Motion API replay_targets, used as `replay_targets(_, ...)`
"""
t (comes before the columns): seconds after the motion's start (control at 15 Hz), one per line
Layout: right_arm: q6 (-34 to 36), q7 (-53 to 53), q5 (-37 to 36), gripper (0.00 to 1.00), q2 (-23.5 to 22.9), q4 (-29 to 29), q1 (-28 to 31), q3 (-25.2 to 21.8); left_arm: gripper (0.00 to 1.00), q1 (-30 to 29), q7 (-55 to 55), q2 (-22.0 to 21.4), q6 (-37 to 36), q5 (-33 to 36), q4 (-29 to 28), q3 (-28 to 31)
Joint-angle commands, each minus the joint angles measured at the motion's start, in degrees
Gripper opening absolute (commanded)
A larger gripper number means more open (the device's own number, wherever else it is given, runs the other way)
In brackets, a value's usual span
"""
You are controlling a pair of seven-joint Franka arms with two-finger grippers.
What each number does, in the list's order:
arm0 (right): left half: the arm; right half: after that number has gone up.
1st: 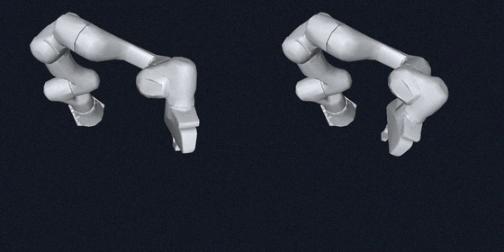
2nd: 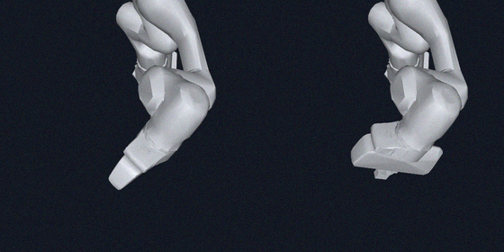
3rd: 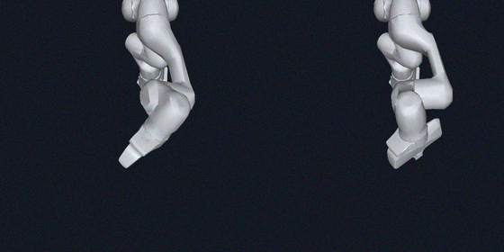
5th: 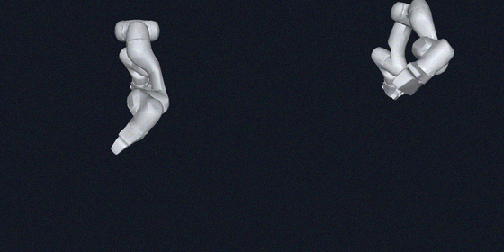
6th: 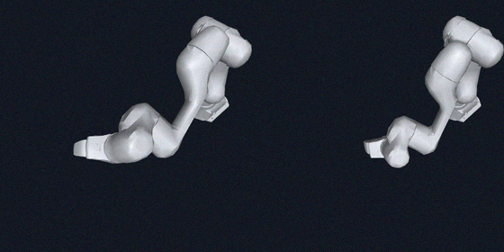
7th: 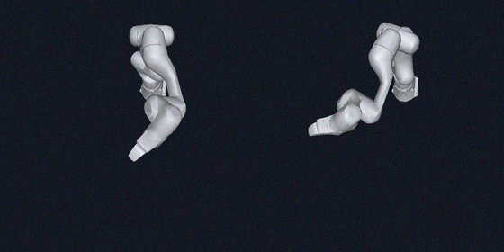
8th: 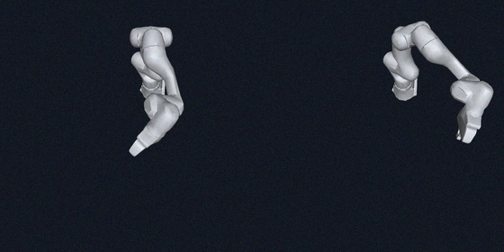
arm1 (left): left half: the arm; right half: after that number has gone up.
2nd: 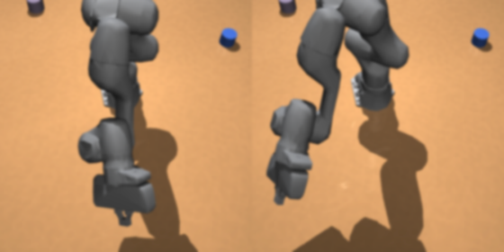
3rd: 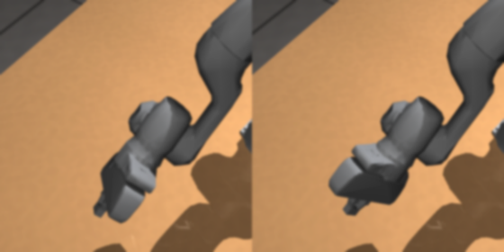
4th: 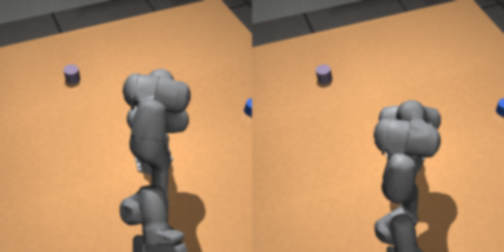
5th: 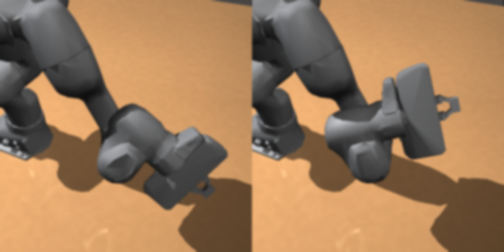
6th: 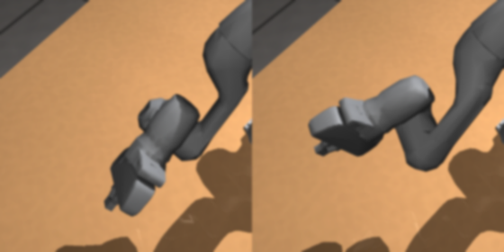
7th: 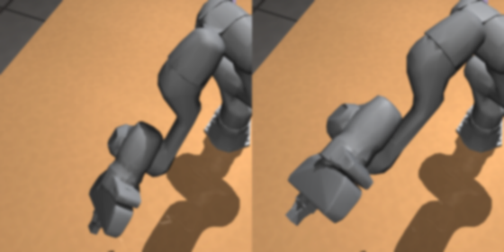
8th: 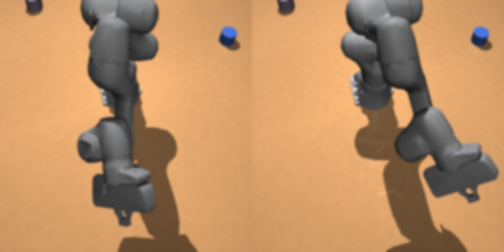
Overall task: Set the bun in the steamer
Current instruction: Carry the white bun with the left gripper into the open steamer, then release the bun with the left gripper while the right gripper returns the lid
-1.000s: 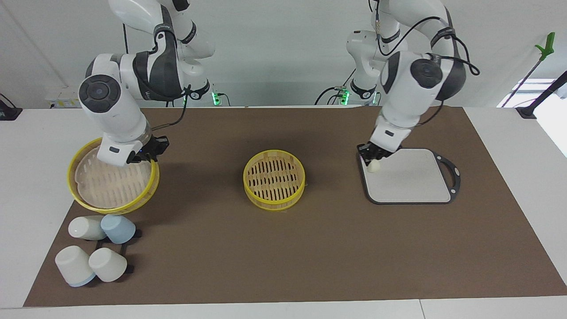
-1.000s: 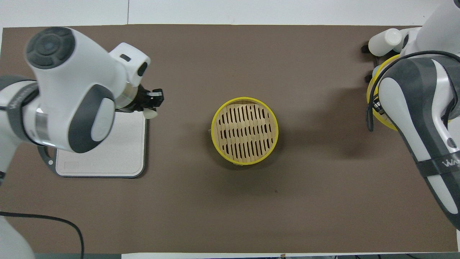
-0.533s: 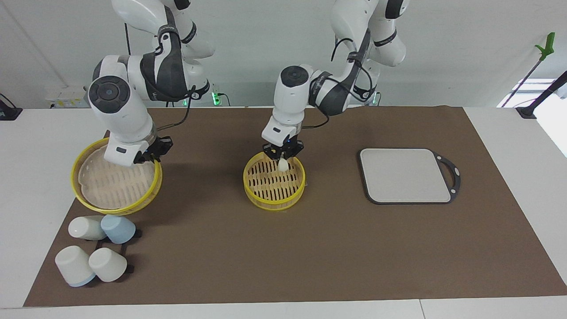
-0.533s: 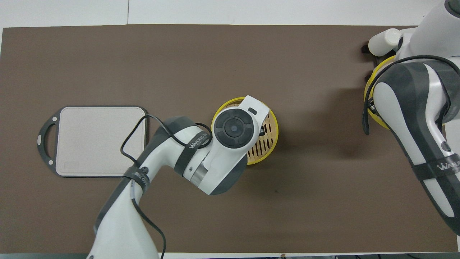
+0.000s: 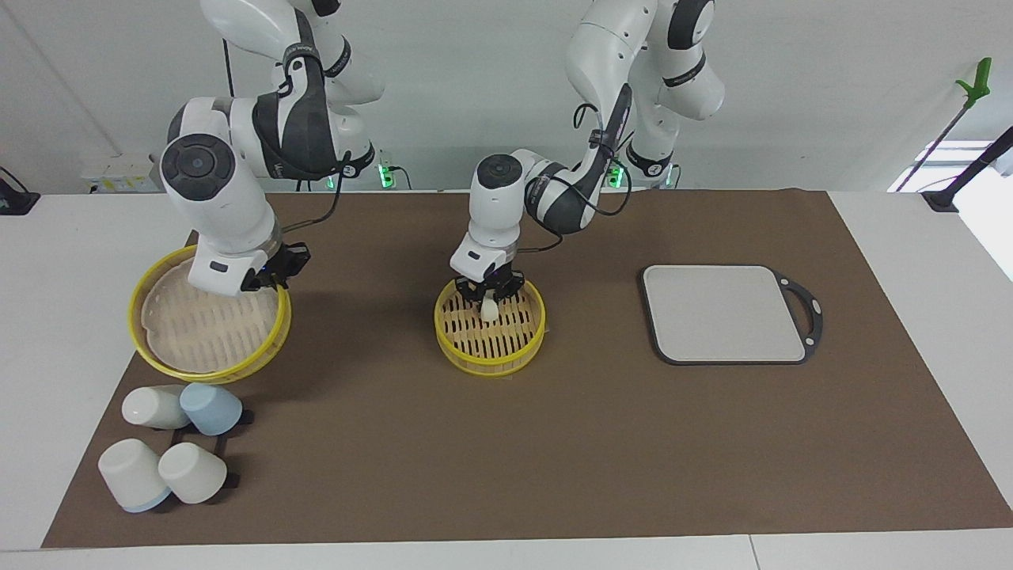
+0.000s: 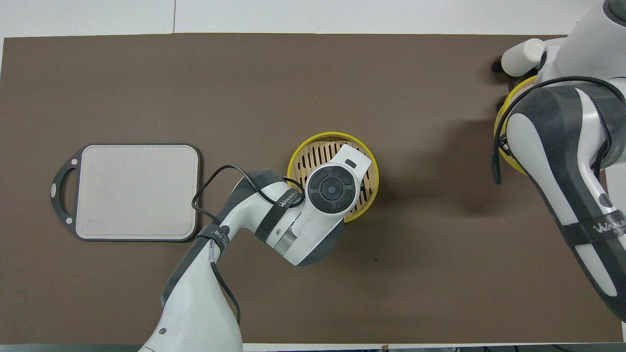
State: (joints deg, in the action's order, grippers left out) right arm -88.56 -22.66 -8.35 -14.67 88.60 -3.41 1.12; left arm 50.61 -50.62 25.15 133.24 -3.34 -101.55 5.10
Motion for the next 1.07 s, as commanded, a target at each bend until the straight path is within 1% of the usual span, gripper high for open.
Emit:
replay_targets(0.0, -1.0, -0.5, -1.3, 0.0, 1.9, 1.9, 0.1, 0.4, 1.0, -0.9, -1.8, -4.5, -2.6, 1.1, -1.9, 0.6)
replay_targets(0.07, -1.2, -0.4, -1.1, 0.0, 1.9, 1.9, 0.1, 0.4, 1.0, -2.4, -1.5, -6.3, -5.4, 1.1, -1.8, 0.6)
replay_targets(0.2, -2.2, 0.8, 0.3, 0.0, 1.9, 1.9, -0.5, 0.7, 1.0, -6.1, -0.6, -12.1, -12.1, 0.7, -2.0, 0.4)
replay_targets(0.27, -3.4, 3.6, 1.9, 0.0, 1.9, 2.0, -2.0, 0.8, 1.0, -8.5, 1.1, -14.9, -15.9, 0.5, -1.8, 0.4)
replay_targets(0.4, -4.2, 13.0, 6.4, 0.0, 2.0, 1.9, -6.3, 0.8, 1.0, -13.4, 6.6, -19.9, -23.1, 0.5, -1.7, 0.8)
replay_targets(0.47, -6.3, 19.5, 8.9, 0.0, 2.0, 2.0, -9.7, 0.8, 1.0, -16.4, 10.0, -21.7, -26.2, 0.5, -1.7, 0.9)
replay_targets(0.53, -10.4, 28.1, 10.7, 0.0, 1.8, 2.3, -14.9, 0.8, 1.0, -20.6, 14.9, -23.6, -29.1, 0.5, -1.4, 1.0)
replay_targets(0.6, -13.9, 36.3, 11.0, 0.0, 1.0, 2.2, -20.0, 0.7, 1.0, -24.6, 20.2, -24.8, -31.5, 0.6, -1.0, 1.1)
replay_targets(0.73, -21.7, 47.4, 11.2, 0.0, -1.5, 2.4, -26.5, 0.8, 1.0, -32.0, 31.2, -26.6, -35.6, 1.2, -0.5, 1.2)
replay_targets(0.8, -24.6, 49.9, 11.0, 0.0, -3.1, 2.5, -29.4, 0.7, 1.0, -34.8, 37.3, -27.2, -36.9, 1.3, -0.5, 1.4)
replay_targets(0.87, -26.2, 50.9, 10.3, 0.0, -4.7, 2.3, -30.9, 0.6, 1.0, -37.3, 42.1, -27.3, -37.8, 2.2, -0.4, 1.5)
replay_targets(1.0, -29.4, 51.3, 10.1, 0.0, -7.1, 2.5, -31.7, 0.6, 1.0, -40.0, 46.9, -28.0, -39.6, 3.8, 0.9, 1.5)
